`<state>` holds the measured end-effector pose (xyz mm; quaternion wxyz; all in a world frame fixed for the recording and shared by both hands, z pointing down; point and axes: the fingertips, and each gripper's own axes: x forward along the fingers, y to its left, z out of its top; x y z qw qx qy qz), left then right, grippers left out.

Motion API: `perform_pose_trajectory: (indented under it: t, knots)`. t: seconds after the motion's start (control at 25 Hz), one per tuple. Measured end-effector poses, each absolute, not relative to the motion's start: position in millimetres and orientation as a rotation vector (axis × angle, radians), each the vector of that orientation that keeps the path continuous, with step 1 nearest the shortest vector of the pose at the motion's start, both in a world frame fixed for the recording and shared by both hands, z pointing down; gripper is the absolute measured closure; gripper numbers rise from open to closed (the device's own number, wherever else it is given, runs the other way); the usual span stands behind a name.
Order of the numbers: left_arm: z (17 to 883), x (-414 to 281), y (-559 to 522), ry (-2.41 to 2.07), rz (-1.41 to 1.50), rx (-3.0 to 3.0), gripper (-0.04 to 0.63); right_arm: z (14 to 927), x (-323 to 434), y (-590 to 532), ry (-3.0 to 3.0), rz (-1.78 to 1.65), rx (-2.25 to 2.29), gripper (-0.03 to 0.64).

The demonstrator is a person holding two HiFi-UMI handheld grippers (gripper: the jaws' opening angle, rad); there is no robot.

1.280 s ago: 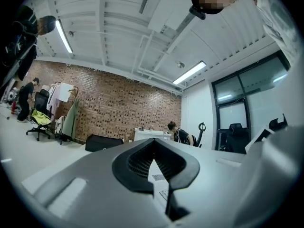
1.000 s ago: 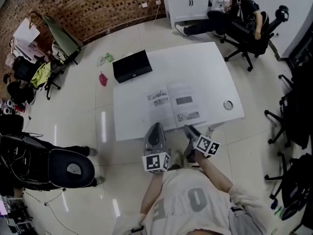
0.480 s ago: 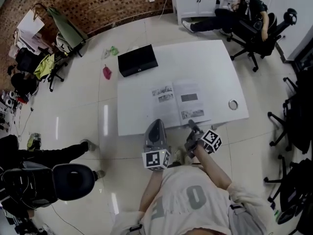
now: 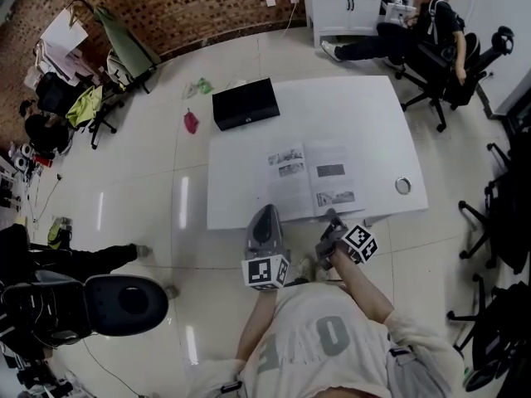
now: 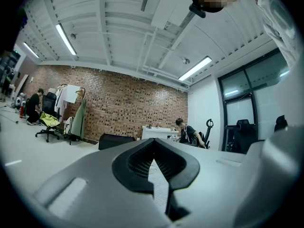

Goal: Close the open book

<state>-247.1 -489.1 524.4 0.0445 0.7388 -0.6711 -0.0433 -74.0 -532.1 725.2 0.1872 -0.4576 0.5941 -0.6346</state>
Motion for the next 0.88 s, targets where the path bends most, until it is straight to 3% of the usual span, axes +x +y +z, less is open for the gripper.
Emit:
perform_pose_trajectory:
  t: [0.2,0.6,0.88]
  knots:
    - [527.3,-257.1,-487.1,-2.071,-0.138,2.21,0.581,693.4,-87.0,-535.3,2.031,-1.571,-1.374,0.595]
    - [536.7,-268.5,-482.9,-2.078,-0.16,2.144,0.582,666.2,-141.9,-518.4,3.037,-0.746,-1.5,0.59]
    - [542.9,-283.0,-474.9,-2.11,-0.174,2.091,0.581,664.5,-164.9,-509.8,3.368,-0.212,-1.517,0.588]
